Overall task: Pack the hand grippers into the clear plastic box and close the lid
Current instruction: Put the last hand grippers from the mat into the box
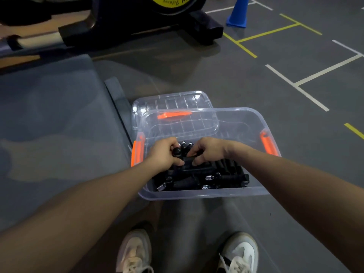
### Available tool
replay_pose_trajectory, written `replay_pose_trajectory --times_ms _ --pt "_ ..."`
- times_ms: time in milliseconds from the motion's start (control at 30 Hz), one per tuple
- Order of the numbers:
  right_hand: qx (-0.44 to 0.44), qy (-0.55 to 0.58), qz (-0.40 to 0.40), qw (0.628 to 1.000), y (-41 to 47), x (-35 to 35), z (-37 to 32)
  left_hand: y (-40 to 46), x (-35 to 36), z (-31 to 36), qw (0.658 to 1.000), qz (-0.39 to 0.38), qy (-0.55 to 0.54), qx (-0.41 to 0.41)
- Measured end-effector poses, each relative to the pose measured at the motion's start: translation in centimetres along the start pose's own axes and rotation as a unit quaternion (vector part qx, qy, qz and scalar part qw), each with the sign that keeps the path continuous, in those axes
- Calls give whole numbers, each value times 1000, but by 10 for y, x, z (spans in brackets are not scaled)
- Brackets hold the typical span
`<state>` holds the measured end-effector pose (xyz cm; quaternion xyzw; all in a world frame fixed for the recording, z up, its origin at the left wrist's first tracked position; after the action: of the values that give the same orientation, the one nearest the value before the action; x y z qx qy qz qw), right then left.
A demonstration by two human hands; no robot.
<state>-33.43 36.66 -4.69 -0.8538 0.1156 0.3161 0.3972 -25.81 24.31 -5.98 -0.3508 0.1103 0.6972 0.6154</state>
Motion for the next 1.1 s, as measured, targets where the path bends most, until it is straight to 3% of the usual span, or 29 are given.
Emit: replay_pose_trajectory --times_ms 100,233,400,733,933,1100 --pt "-17 -84 -12 996 1 7 -12 -10 -6 -1 1000 -23 10 7" --pt "-9 -122 -37 992 2 24 -22 -22 -14 -7 976 -55 202 56" --pt "-11 -161 -55 985 10 59 -29 -32 -26 -24 938 -9 344 47" --pt "3 -186 -78 979 23 81 -11 -35 -33 -32 945 14 326 33" --pt "-11 -102 -20 994 25 75 -25 -34 -35 -35 948 20 316 42" --pt "-41 -76 -27 996 22 74 -34 -33 -36 -35 948 19 313 44"
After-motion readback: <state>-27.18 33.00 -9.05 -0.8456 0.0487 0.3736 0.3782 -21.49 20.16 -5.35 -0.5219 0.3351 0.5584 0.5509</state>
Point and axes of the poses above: each hand's wrist, its own y-axis towards the middle knuckle, its own x-axis out of the palm, z = x × y, the point moved 4 cm from there along y, towards the middle knuckle, and after that the axes turned 5 degrees about x, right-handed, at the moved point
